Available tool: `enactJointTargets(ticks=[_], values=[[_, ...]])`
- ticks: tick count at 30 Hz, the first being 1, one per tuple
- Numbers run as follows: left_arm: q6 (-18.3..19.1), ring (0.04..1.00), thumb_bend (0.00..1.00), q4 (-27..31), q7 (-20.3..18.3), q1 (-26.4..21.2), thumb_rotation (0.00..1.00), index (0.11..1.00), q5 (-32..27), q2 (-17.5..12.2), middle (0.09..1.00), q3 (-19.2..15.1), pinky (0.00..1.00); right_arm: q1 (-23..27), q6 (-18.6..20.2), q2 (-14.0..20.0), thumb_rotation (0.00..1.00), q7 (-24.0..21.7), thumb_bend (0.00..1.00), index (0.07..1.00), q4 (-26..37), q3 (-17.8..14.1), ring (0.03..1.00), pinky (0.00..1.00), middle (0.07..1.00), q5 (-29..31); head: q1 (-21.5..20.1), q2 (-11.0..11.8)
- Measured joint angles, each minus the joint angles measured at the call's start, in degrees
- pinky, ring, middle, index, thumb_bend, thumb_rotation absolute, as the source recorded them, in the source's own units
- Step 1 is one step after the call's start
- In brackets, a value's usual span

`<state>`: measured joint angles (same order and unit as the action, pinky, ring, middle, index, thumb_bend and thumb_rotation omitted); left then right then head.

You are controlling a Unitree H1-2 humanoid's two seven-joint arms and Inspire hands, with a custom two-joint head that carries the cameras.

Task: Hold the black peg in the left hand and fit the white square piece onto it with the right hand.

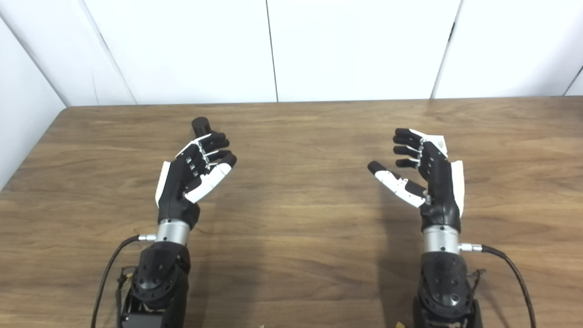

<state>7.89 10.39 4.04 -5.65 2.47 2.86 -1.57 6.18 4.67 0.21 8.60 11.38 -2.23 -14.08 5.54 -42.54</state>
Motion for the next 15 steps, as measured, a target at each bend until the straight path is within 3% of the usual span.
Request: enactJointTargets(ticks=[12,15], values=[[0.05,0.682,0.69,-0.01,-0.02,-0.01,0.29,0.680,0.08,0.00,0.720,0.06,0.58,0.03,-0.02,0.19,0.19,0.00,0.71,0.700,-0.01,0.01,0.677,0.58,0.707,0.18,-0.18,0.09],[0.05,0.688,0.69,-0.01,-0.03,-0.02,0.27,0.682,0.04,0.01,0.724,0.06,0.59,0.05,-0.01,0.28,0.19,-0.05,0.71,0.700,-0.01,-0.02,0.683,0.59,0.710,0.29,1.84,0.35]])
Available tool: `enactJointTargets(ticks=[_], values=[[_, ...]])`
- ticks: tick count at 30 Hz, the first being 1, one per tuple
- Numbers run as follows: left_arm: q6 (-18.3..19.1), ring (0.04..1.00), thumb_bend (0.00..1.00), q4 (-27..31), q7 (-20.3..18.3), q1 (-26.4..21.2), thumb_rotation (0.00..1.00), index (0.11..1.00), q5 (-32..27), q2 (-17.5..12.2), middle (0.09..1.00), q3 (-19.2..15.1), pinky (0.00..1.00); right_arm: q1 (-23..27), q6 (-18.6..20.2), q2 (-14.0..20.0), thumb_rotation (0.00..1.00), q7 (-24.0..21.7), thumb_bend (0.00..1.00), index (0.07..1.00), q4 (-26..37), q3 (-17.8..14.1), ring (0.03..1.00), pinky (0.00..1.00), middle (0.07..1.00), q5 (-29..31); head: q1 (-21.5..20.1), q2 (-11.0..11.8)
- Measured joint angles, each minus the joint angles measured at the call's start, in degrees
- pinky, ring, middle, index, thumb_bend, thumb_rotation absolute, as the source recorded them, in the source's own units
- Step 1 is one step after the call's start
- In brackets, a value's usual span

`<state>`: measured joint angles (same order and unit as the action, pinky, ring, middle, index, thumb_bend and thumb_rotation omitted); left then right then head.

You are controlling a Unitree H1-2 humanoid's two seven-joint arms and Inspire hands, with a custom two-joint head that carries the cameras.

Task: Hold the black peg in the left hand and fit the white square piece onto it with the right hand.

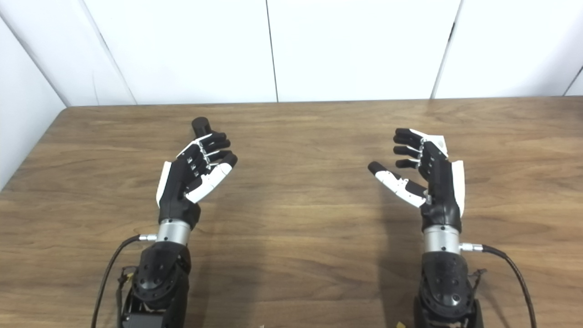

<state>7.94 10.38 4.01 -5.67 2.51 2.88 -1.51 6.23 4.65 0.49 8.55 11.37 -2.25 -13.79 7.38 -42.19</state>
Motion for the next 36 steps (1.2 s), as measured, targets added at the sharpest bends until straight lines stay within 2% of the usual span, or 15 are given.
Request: enactJointTargets(ticks=[4,7,13,17,24,36], values=[[-0.02,0.687,0.69,-0.01,-0.02,0.01,0.26,0.682,0.01,0.37,0.724,0.35,0.59,0.00,0.16,0.32,0.18,-0.41,0.70,0.709,0.02,-0.20,0.702,0.64,0.724,0.54,4.92,0.96],[-0.05,0.678,0.69,-0.14,0.11,0.01,0.25,0.677,0.05,1.21,0.719,0.83,0.58,-0.01,0.66,0.76,0.15,-0.73,0.68,0.713,0.10,-0.45,0.697,0.60,0.725,0.93,6.24,1.49],[-0.08,0.659,0.69,-1.07,0.61,-0.04,0.27,0.673,0.46,2.18,0.715,1.18,0.57,-0.01,0.34,2.03,0.11,-1.17,0.68,0.701,0.09,-0.55,0.684,0.57,0.722,1.27,7.21,1.93],[-0.14,0.666,0.66,-1.30,0.68,-0.05,0.23,0.676,0.70,2.17,0.718,1.14,0.57,0.00,-0.18,2.45,0.09,-1.19,0.67,0.704,0.08,-0.54,0.683,0.57,0.722,1.32,8.61,2.20],[-0.99,0.656,0.68,-1.57,0.93,-0.05,0.26,0.674,1.79,2.31,0.712,1.35,0.56,0.00,-0.32,2.47,0.05,-1.19,0.66,0.699,0.07,-0.65,0.676,0.56,0.720,2.12,10.29,2.64],[-1.77,0.654,0.67,-1.57,1.70,-0.06,0.24,0.673,2.08,2.34,0.712,1.33,0.56,-0.01,-0.51,2.36,0.03,-1.19,0.66,0.697,0.08,-0.59,0.680,0.56,0.717,2.47,9.68,2.55]])
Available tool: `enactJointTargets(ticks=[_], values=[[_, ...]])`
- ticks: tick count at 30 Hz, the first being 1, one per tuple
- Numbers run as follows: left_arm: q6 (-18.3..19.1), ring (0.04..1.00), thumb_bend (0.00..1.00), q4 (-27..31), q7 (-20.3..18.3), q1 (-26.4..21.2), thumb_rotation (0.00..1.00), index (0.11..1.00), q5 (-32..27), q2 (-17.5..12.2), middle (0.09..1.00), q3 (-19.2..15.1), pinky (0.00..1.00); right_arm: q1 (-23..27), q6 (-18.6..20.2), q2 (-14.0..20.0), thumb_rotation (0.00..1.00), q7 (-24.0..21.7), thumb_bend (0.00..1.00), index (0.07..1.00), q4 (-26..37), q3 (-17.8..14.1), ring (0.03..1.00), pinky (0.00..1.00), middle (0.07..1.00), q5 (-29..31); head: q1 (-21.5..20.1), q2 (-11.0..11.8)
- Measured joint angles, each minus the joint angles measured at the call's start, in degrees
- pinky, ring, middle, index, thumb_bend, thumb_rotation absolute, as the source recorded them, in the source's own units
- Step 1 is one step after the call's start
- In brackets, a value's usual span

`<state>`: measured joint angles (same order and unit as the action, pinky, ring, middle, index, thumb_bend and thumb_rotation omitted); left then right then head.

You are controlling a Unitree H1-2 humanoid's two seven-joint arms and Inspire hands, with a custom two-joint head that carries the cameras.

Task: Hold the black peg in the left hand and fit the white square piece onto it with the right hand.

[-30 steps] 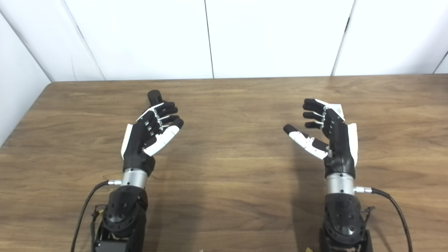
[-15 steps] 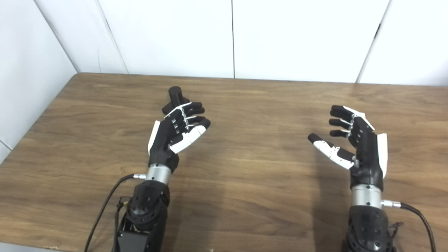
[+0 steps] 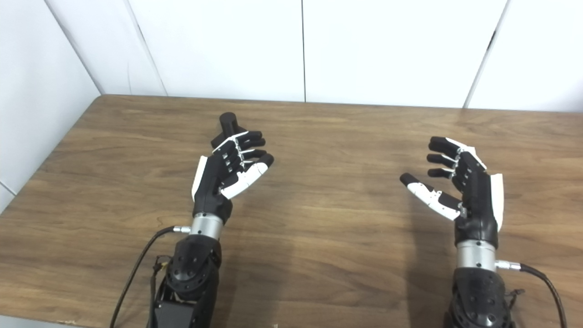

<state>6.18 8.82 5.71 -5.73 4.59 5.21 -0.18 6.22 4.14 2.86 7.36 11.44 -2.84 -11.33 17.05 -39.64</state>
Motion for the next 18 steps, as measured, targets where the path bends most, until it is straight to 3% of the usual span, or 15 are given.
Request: enactJointTargets(ticks=[6,13,18], values=[[-0.62,0.639,0.66,0.01,1.21,-0.11,0.23,0.660,3.21,-0.53,0.702,0.00,0.51,-0.01,-0.01,-0.01,0.02,0.01,0.66,0.692,0.00,0.00,0.682,0.57,0.712,-0.06,-0.09,-0.18],[-0.72,0.705,0.65,0.14,3.32,-1.90,0.18,0.665,8.07,-2.54,0.726,-0.40,0.61,-0.01,-0.03,0.00,0.02,0.02,0.66,0.691,0.01,0.01,0.682,0.56,0.713,-0.28,-0.26,-0.18],[-0.06,0.693,0.66,1.25,3.47,-3.80,0.17,0.652,11.44,-4.56,0.718,-0.56,0.59,-0.01,-0.06,0.05,0.04,0.03,0.66,0.692,0.00,0.02,0.675,0.55,0.716,-0.48,-0.18,-0.18]])
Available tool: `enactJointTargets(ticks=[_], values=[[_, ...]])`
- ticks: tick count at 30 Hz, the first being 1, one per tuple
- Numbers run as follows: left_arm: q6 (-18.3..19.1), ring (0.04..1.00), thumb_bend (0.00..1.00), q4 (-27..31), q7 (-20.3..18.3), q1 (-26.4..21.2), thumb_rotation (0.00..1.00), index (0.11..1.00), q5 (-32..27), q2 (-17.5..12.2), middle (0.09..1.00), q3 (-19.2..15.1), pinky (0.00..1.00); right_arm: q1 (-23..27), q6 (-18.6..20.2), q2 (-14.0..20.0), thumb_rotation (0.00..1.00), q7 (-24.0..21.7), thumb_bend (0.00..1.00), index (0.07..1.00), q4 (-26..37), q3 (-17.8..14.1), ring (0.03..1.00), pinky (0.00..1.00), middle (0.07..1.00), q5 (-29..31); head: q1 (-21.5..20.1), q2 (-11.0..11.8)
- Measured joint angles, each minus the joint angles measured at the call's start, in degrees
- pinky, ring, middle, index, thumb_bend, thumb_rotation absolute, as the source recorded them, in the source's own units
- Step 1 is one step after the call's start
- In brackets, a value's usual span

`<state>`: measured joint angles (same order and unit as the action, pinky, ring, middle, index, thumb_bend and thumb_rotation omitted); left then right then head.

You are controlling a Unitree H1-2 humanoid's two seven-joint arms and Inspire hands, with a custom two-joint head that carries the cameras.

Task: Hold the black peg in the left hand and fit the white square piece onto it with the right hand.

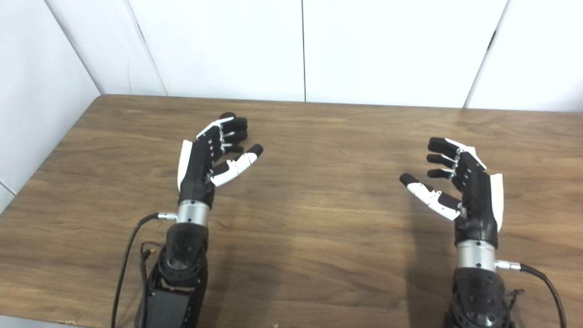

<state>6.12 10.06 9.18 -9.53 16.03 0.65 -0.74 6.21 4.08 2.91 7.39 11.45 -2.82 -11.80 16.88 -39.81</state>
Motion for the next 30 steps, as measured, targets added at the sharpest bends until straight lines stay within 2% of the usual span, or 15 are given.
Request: enactJointTargets(ticks=[6,8,15,21,27,30], values=[[0.69,0.675,0.68,-0.31,1.21,-2.28,0.17,0.642,2.79,-1.65,0.708,-1.06,0.56,0.00,0.24,0.00,0.06,-0.03,0.67,0.692,0.29,-0.23,0.677,0.57,0.716,0.17,-0.26,0.00],[0.71,0.666,0.68,-1.36,1.81,-2.90,0.19,0.646,5.86,-2.53,0.698,-0.49,0.55,0.00,0.43,0.01,0.04,-0.04,0.67,0.693,0.64,-0.32,0.679,0.57,0.716,0.19,-0.18,0.09],[2.51,0.707,0.68,-1.61,3.63,-5.24,0.19,0.656,16.27,-5.42,0.724,1.29,0.58,0.00,0.44,0.05,0.05,-0.04,0.67,0.694,0.69,-0.33,0.681,0.58,0.715,0.21,-0.18,0.18],[4.68,0.719,0.71,-2.51,3.50,-7.68,0.28,0.669,19.65,-6.93,0.759,1.48,0.56,0.00,0.54,0.05,0.04,-0.06,0.66,0.694,0.69,-0.55,0.683,0.57,0.717,0.69,-0.44,0.18],[7.35,0.717,0.71,-5.99,3.13,-10.11,0.29,0.665,23.70,-10.23,0.766,2.31,0.56,0.01,0.62,0.03,0.06,-0.04,0.67,0.692,0.71,-0.57,0.683,0.57,0.722,0.63,-0.88,0.18],[8.18,0.755,0.71,-7.70,3.17,-11.51,0.32,0.678,25.37,-11.67,0.800,2.96,0.62,0.01,0.73,0.00,0.06,-0.04,0.67,0.692,0.75,-0.55,0.680,0.56,0.722,0.60,-1.05,0.18]])
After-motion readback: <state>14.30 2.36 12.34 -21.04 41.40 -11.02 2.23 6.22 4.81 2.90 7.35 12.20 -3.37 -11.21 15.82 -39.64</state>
